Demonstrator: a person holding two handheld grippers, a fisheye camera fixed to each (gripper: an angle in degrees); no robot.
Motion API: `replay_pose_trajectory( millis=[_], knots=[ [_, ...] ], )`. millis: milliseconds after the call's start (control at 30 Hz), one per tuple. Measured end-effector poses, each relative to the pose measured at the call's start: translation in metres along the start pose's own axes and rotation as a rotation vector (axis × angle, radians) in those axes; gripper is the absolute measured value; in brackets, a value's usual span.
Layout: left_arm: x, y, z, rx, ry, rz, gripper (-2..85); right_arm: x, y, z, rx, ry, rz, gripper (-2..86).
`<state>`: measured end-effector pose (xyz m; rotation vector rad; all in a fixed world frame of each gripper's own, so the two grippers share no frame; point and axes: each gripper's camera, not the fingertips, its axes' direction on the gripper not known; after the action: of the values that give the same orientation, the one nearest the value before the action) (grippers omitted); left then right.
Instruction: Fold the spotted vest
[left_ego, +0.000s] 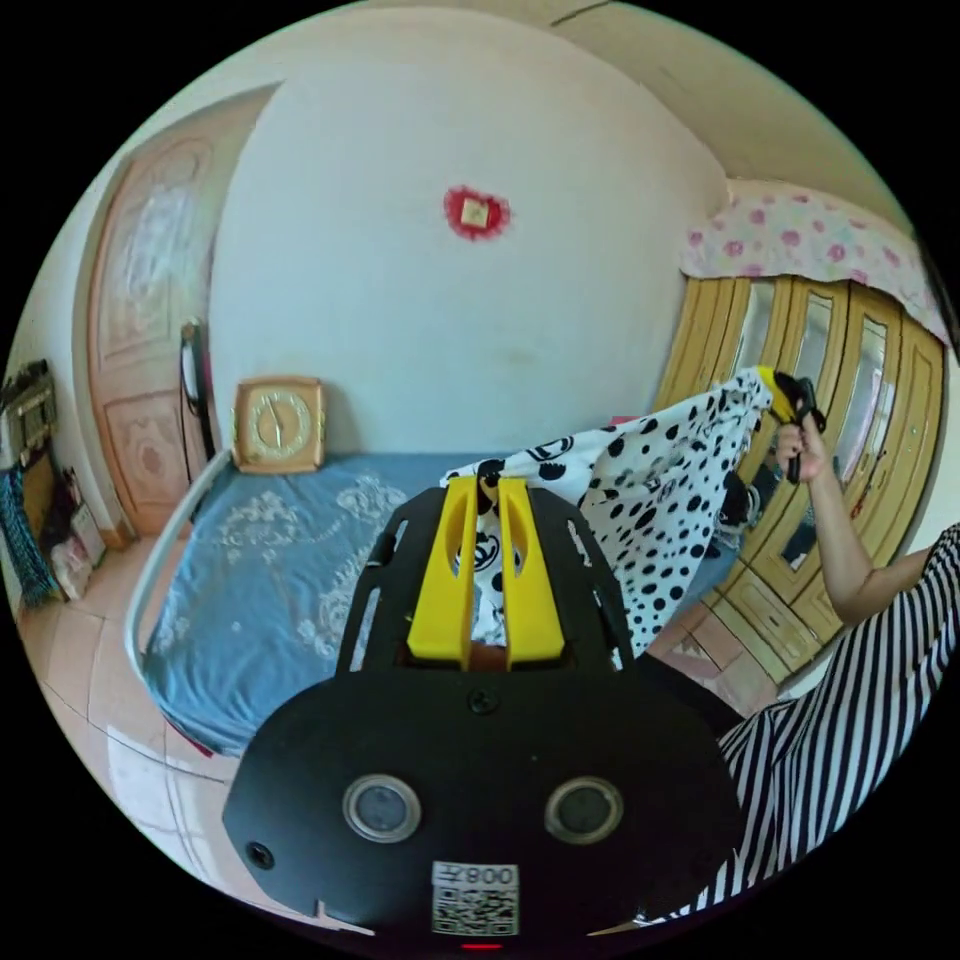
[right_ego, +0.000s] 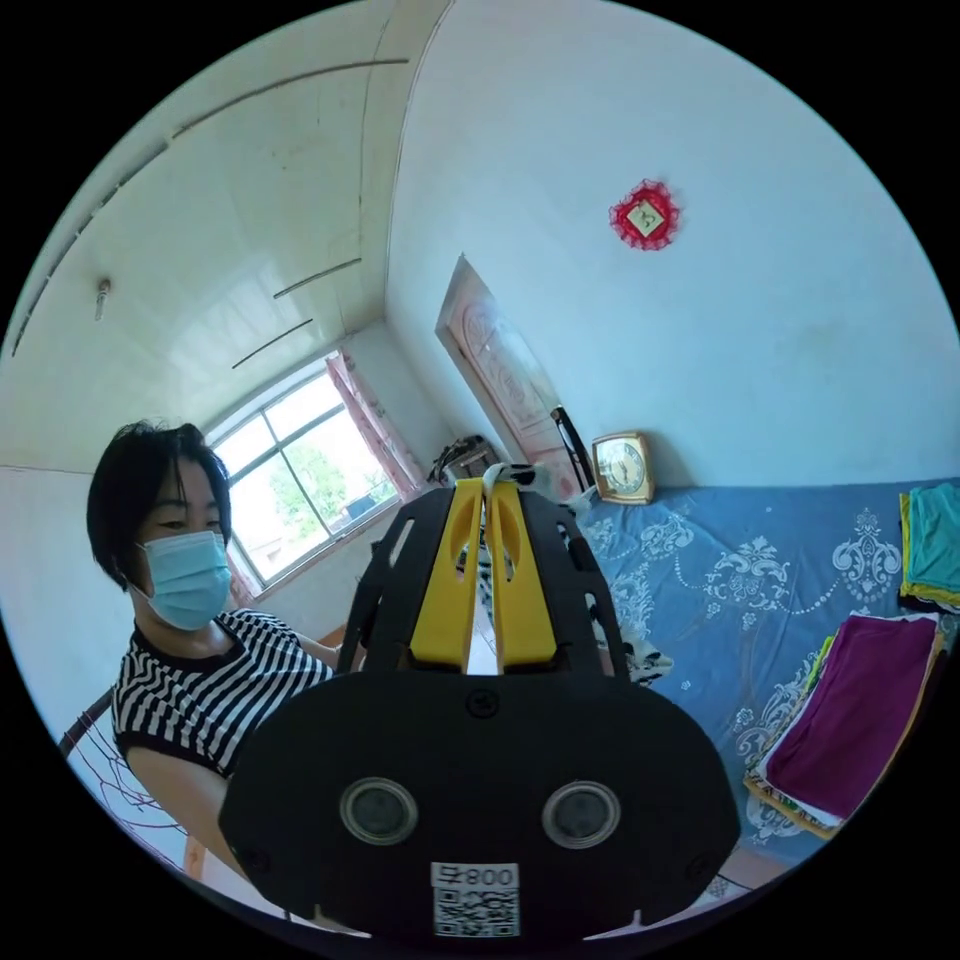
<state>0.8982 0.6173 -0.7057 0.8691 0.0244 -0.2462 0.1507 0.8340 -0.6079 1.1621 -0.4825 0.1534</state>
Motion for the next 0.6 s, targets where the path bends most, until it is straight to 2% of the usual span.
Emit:
replay_pose_trajectory(
  millis=[133,367,600],
  knots=[
    [0.006,-0.042,-0.061,0.135,-0.092,0.114,0.7,-0.022,0.016,-0.004,0.021,-0.002,-0.042,0.5],
    [-0.003,-0.089,-0.144,0.326,-0.137,0.216,0.6,-0.078,0.034,-0.013,0.106,-0.039,-0.186,0.5],
    [-0.026,-0.115,-0.186,0.424,-0.249,0.309,0.6,-0.122,0.049,0.013,0.124,-0.013,-0.306,0.5]
  ],
)
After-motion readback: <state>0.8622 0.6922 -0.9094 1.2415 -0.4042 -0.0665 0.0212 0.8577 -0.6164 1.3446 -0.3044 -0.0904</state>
